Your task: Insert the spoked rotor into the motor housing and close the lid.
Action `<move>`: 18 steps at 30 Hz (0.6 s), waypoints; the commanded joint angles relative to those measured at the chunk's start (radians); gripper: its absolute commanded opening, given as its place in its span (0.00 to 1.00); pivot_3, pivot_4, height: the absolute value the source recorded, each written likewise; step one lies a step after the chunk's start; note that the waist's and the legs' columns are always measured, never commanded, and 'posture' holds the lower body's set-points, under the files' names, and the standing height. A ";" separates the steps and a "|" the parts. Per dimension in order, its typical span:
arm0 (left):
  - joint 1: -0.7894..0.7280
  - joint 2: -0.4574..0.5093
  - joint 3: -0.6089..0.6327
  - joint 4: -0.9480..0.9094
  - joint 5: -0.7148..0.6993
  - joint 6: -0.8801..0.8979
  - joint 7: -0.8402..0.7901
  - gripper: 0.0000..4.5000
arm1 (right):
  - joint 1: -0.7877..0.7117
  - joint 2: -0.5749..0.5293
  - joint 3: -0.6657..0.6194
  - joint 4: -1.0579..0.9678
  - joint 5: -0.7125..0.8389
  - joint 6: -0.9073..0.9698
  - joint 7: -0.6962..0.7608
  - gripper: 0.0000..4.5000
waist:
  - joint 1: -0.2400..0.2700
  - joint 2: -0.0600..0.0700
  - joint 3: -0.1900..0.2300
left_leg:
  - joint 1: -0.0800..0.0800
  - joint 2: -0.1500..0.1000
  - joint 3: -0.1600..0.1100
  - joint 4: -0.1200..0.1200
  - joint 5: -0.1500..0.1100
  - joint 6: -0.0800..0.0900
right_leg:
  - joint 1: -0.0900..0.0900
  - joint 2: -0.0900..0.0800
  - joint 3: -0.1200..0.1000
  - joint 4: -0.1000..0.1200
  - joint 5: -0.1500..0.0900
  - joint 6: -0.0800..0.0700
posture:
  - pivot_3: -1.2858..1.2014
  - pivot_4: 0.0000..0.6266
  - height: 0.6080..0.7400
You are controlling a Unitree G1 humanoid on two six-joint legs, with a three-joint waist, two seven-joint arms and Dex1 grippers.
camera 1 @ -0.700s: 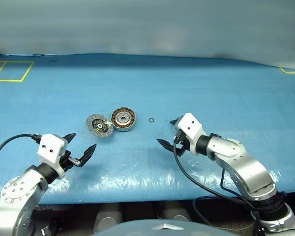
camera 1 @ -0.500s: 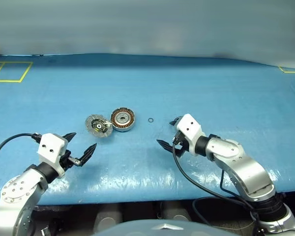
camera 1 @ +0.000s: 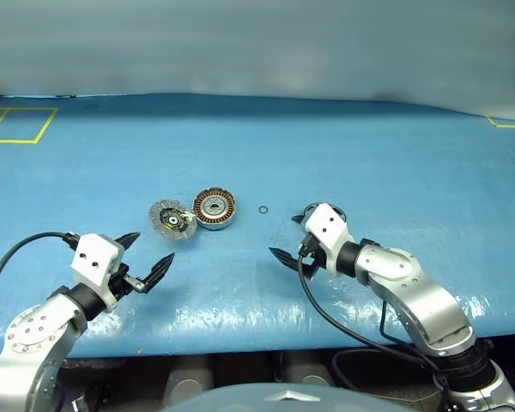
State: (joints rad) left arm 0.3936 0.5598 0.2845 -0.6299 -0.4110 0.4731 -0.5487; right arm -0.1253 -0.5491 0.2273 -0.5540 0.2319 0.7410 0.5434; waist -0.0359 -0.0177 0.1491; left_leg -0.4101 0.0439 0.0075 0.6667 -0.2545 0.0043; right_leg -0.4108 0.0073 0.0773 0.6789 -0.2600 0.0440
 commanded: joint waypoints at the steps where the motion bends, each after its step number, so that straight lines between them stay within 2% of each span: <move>1: 0.002 0.016 0.002 -0.023 0.007 -0.008 -0.011 1.00 | 0.000 -0.003 -0.011 -0.017 0.001 -0.012 0.007 1.00 | 0.000 0.000 0.000 | 0.000 0.000 0.000 0.000 0.000 0.000 | 0.000 0.000 0.000 0.000 0.000 0.000 | 0.52 0.24 1.00; 18: 0.002 0.001 -0.016 -0.013 0.006 -0.016 -0.027 1.00 | -0.025 -0.005 0.015 -0.003 -0.005 -0.022 0.042 1.00 | 0.000 0.000 0.000 | 0.000 0.000 0.000 0.000 0.000 0.000 | 0.000 0.000 0.000 0.000 0.000 0.000 | 0.52 0.24 1.00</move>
State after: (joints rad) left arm 0.4002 0.5568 0.2647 -0.6296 -0.4034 0.4732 -0.5700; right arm -0.1317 -0.5469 0.2417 -0.5481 0.2322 0.7410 0.5750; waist -0.0363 -0.0176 0.1491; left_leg -0.4100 0.0440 0.0076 0.6668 -0.2545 0.0043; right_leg -0.4108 0.0074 0.0772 0.6790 -0.2600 0.0440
